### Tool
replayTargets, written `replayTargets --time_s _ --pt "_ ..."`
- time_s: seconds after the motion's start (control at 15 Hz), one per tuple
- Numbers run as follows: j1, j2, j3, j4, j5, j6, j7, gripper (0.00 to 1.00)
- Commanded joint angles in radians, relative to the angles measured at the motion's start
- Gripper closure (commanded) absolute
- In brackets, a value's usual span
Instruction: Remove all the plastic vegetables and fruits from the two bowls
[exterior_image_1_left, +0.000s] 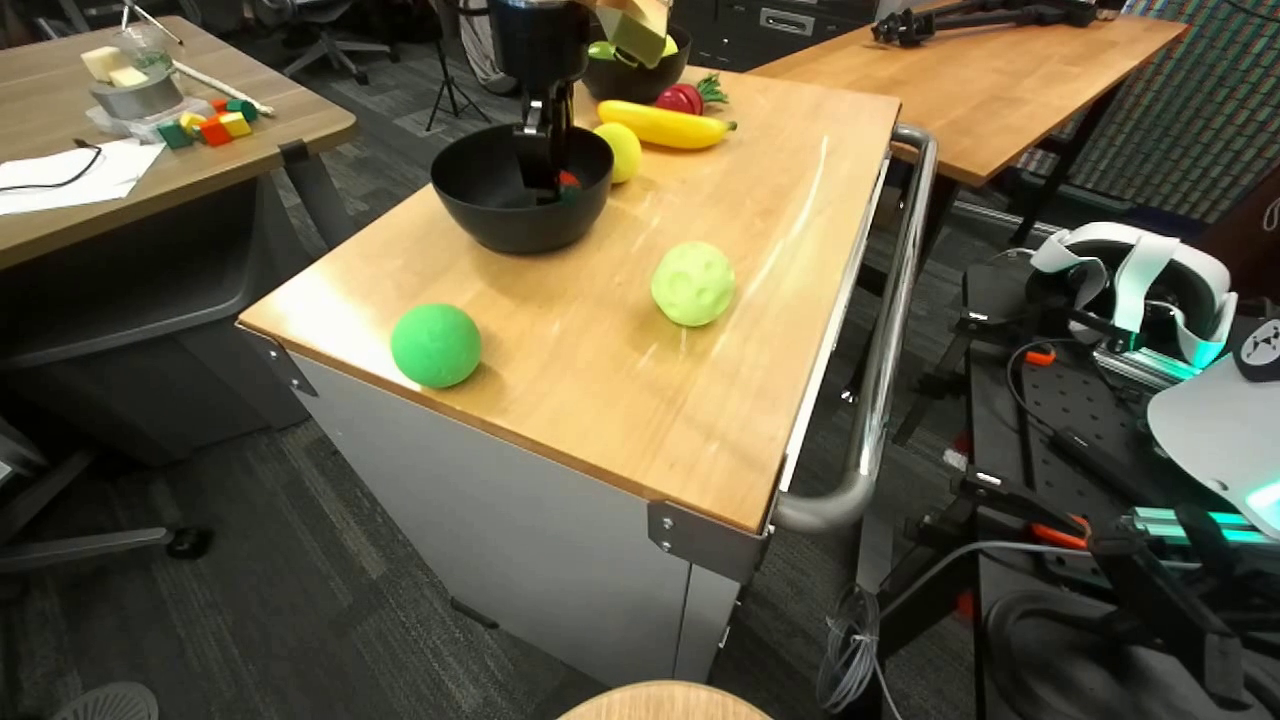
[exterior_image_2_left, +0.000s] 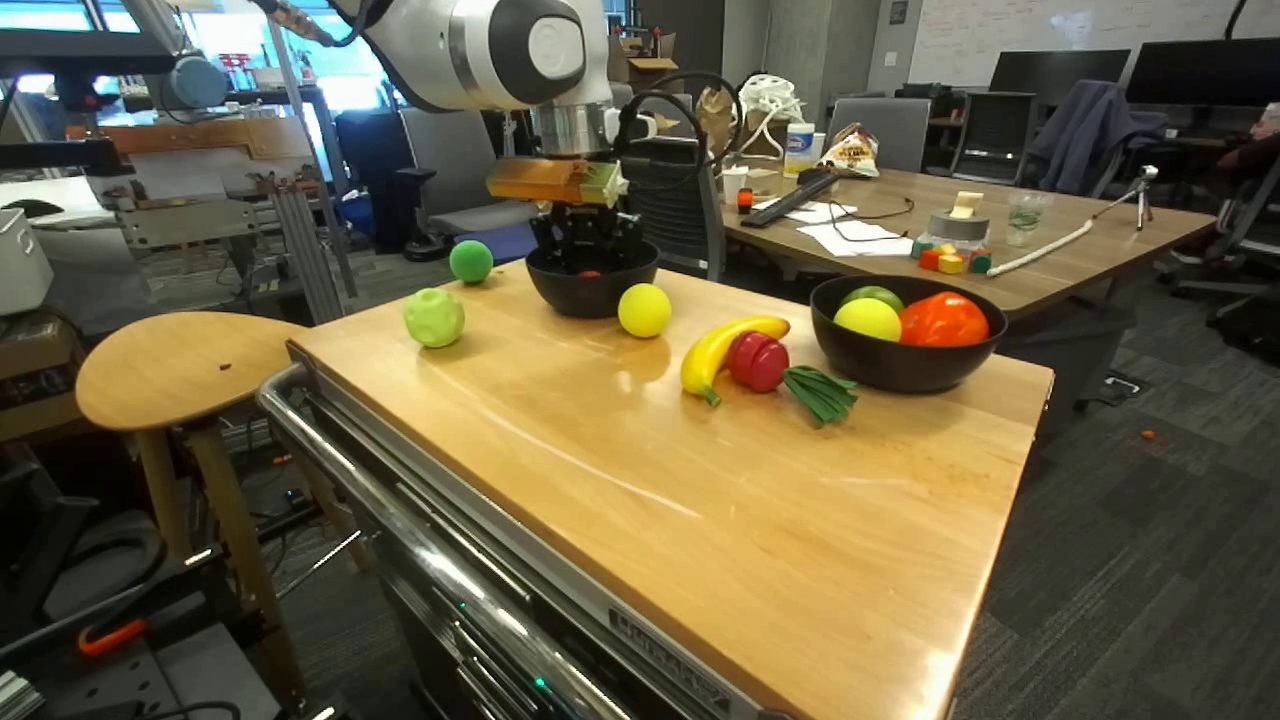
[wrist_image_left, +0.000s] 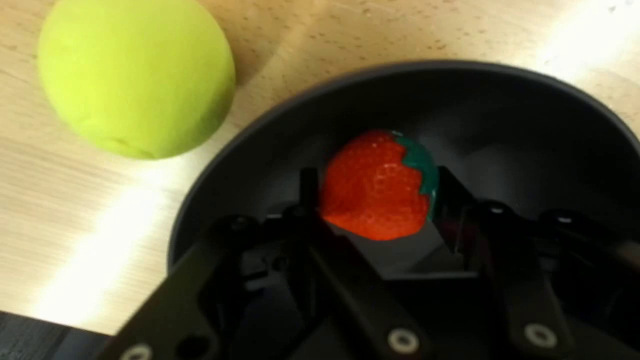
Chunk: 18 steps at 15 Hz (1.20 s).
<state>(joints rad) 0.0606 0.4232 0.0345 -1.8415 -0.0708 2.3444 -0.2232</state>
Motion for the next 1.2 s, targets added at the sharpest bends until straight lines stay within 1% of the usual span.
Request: replayTargets --time_s 0.0,0.07,0.27,0.4,0.67,0.8,0.93,1.13 --pt "-0.019 -0.088 0.035 -0.028 0.053 0.030 0.014 0.70" --pt "-0.022 -0.112 0.043 -0.032 0.072 0.038 0.012 0.70" --pt "-0.017 -0.245 0.056 -0.093 0.114 0.041 0.014 0.70" --pt "-0.015 -0.347 0.065 -0.162 0.136 0.041 -0.017 0.70" --pt "-0.004 -0.502 0.055 -0.304 0.120 0.009 -0.073 0.70" --pt "-0.002 -0.552 0.042 -0.379 0.109 -0.004 -0.078 0.70" --pt "-0.004 -0.577 0.030 -0.449 0.092 0.007 -0.071 0.70" --pt "-0.012 -0.567 0.006 -0.522 0.086 0.041 -0.048 0.70"
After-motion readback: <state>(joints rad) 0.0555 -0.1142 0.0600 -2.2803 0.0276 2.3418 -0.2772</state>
